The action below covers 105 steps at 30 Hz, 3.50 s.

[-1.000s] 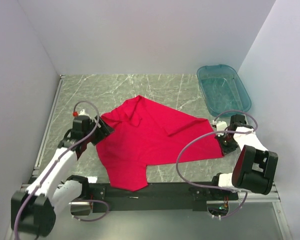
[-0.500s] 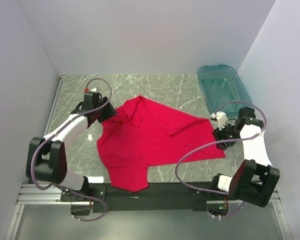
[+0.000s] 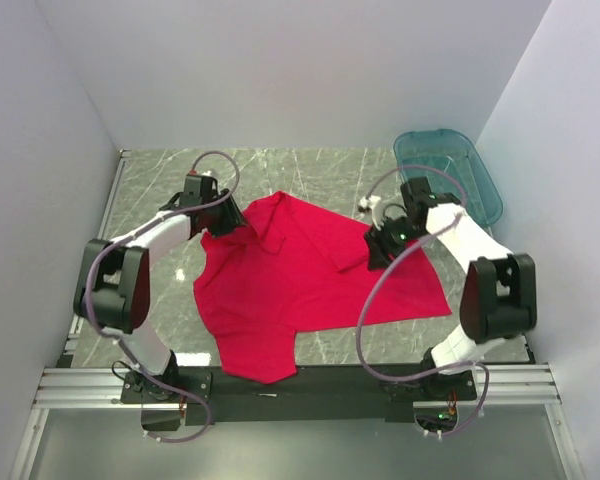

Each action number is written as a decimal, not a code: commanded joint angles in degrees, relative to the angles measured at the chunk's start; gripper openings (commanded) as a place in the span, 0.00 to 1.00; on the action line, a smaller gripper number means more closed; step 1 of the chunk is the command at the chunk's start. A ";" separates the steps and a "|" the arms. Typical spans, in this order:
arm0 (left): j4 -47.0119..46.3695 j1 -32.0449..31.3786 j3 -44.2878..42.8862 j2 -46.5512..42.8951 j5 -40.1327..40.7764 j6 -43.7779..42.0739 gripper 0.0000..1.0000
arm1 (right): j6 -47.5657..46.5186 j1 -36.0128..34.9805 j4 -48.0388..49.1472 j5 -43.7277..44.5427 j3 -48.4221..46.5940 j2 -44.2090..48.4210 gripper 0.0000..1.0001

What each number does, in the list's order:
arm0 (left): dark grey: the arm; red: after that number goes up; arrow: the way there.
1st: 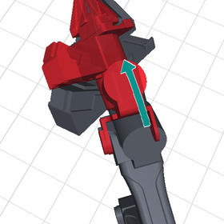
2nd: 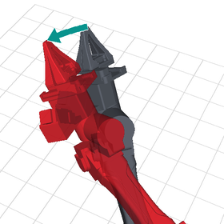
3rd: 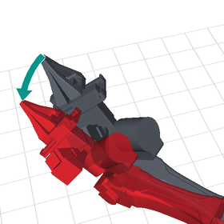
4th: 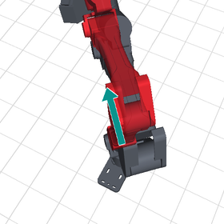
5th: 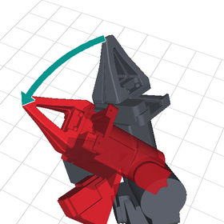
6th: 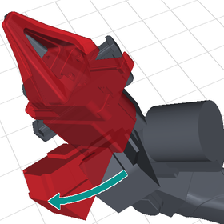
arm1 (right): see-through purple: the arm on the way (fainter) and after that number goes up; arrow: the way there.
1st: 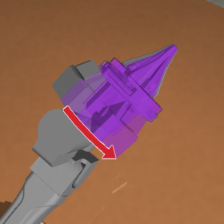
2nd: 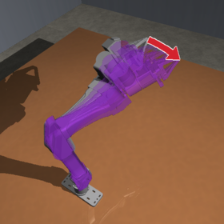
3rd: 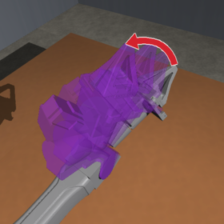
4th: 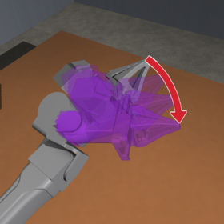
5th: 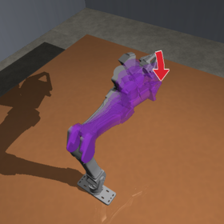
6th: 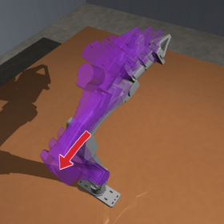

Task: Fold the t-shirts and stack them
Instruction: Flatten the tshirt out

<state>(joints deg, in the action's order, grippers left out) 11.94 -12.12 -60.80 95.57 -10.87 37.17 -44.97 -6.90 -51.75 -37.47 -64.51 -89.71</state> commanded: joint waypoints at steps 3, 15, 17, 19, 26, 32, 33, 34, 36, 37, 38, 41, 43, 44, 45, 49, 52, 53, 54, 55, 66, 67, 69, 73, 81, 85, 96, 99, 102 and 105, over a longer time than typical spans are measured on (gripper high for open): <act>-3.86 -0.80 -6.61 7.08 -3.46 2.03 0.50 | 9.72 -2.42 7.01 -0.59 -7.56 -7.75 0.58; -1.05 -2.91 -16.55 17.37 -2.75 1.86 0.41 | 11.84 -3.83 10.00 1.09 -6.68 -9.69 0.58; -0.52 -3.00 -16.99 18.07 -2.66 1.77 0.36 | 12.10 -3.91 9.74 1.35 -7.20 -9.95 0.58; -0.08 -3.00 -17.43 18.34 -2.31 1.42 0.29 | 12.27 -4.18 9.65 2.14 -7.56 -10.13 0.58; 1.76 -2.91 -21.64 18.51 -0.64 -0.60 0.00 | 12.01 -4.70 9.03 2.93 -9.05 -9.96 0.58; 6.24 -1.95 -31.74 20.80 1.64 -3.24 0.00 | 11.31 -5.06 8.24 3.37 -10.11 -9.96 0.58; 6.94 -1.94 -33.67 21.06 1.73 -3.50 0.00 | 11.31 -5.14 8.24 3.46 -10.28 -10.04 0.58; 7.13 -1.77 -34.56 21.50 1.99 -3.94 0.00 | 11.40 -5.15 8.15 3.46 -10.46 -10.04 0.58; 7.57 -1.50 -36.84 21.94 1.91 -4.82 0.00 | 11.22 -5.32 8.15 3.37 -10.90 -10.39 0.58; 7.91 -1.42 -37.55 22.46 1.82 -5.08 0.00 | 11.13 -5.32 8.07 3.37 -10.99 -10.66 0.58; 8.18 -1.42 -38.16 22.73 1.73 -5.70 0.00 | 10.87 -5.58 7.54 3.29 -11.60 -11.18 0.58; 8.80 -1.15 -40.10 23.43 1.65 -6.32 0.00 | 9.03 -6.64 6.14 3.20 -12.66 -12.15 0.58; 8.71 -1.06 -40.80 23.96 1.21 -6.32 0.00 | 7.36 -7.69 5.78 3.55 -12.75 -12.68 0.59; 8.71 -0.98 -41.07 24.05 1.12 -6.32 0.00 | 6.57 -7.87 5.26 3.55 -12.75 -12.94 0.59; 8.80 -0.98 -41.51 24.31 0.86 -6.32 0.00 | 4.39 -8.22 4.73 3.46 -12.75 -13.21 0.59; 9.41 -0.98 -43.09 25.71 0.59 -6.58 0.00 | -3.09 -10.94 1.91 3.63 -10.91 -12.95 0.60; 9.85 -0.71 -44.06 26.51 0.50 -6.84 0.00 | -6.88 -12.87 3.66 6.08 -7.14 -11.81 0.62; 9.85 -0.54 -44.23 26.68 0.42 -6.85 0.00 | -7.06 -14.10 5.76 6.88 -6.34 -11.11 0.62; 9.94 -0.54 -44.32 26.86 0.41 -6.93 0.00 | -7.41 -14.54 6.39 7.32 -5.81 -11.10 0.62; 9.94 -0.36 -44.41 27.12 0.41 -6.93 0.00 | -7.41 -14.98 7.09 7.68 -5.45 -11.19 0.63; 9.94 1.66 -43.27 27.21 -0.29 -7.64 0.00 | 0.32 -16.66 8.94 9.43 -15.20 -18.57 0.63; 9.77 1.75 -43.01 26.95 -0.46 -7.81 0.00 | 0.50 -16.66 8.68 9.44 -15.82 -19.09 0.63; 9.59 2.01 -42.74 26.86 -0.81 -7.99 0.00 | 1.28 -16.83 8.68 9.79 -16.17 -19.71 0.63; 9.41 2.28 -42.74 27.13 -1.34 -8.16 0.00 | 2.87 -17.36 8.77 10.23 -16.70 -21.55 0.62; 9.15 2.80 -43.88 26.95 -2.05 -8.34 0.00 | 5.42 -18.15 9.91 12.69 -15.91 -22.96 0.59; 9.15 2.89 -44.15 26.95 -2.31 -8.34 0.00 | 6.56 -18.33 10.26 14.00 -16.43 -23.75 0.47; 8.10 3.86 -47.22 26.68 -2.49 -7.90 0.00 | 17.09 -17.54 16.31 22.60 -21.52 -20.16 0.00; 7.83 4.30 -49.85 28.00 -2.57 -7.29 0.00 | 21.75 -15.96 20.97 28.05 -24.68 -20.15 0.00; 6.78 5.09 -53.19 30.19 -3.27 -6.24 0.00 | 27.03 -14.47 27.12 37.27 -28.11 -22.16 0.00; 2.32 6.14 -55.22 32.21 -5.82 -3.35 0.00 | 32.21 -13.32 32.14 48.35 -32.93 -27.77 0.00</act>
<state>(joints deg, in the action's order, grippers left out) 20.10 -7.18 -112.75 125.56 -13.78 31.22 -20.53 -21.96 -28.88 -2.98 -91.50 -114.28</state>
